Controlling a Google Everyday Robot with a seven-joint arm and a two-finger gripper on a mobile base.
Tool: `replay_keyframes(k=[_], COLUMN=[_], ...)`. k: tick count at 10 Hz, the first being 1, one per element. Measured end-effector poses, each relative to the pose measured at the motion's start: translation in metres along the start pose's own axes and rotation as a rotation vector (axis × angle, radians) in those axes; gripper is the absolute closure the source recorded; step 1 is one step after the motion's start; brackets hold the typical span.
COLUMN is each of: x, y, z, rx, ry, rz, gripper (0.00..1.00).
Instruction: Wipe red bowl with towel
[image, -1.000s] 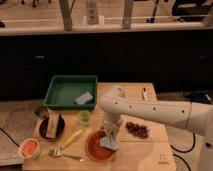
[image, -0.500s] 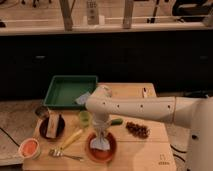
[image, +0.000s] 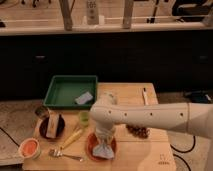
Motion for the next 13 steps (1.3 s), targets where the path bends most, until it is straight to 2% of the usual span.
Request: replay_keyframes(k=[2, 4, 5, 13], x=[0.019, 0.04, 0.044, 0.044], y=[0.017, 0.02, 0.021, 0.021], z=[-0.005, -0.01, -0.011, -0.011], rx=[0.004, 0.001, 0.0, -0.001], ry=[0.012, 0.019, 0.022, 0.023], rz=[0.042, 0.068, 0.081, 0.087], gripper=[1.0, 1.0, 1.0, 1.0])
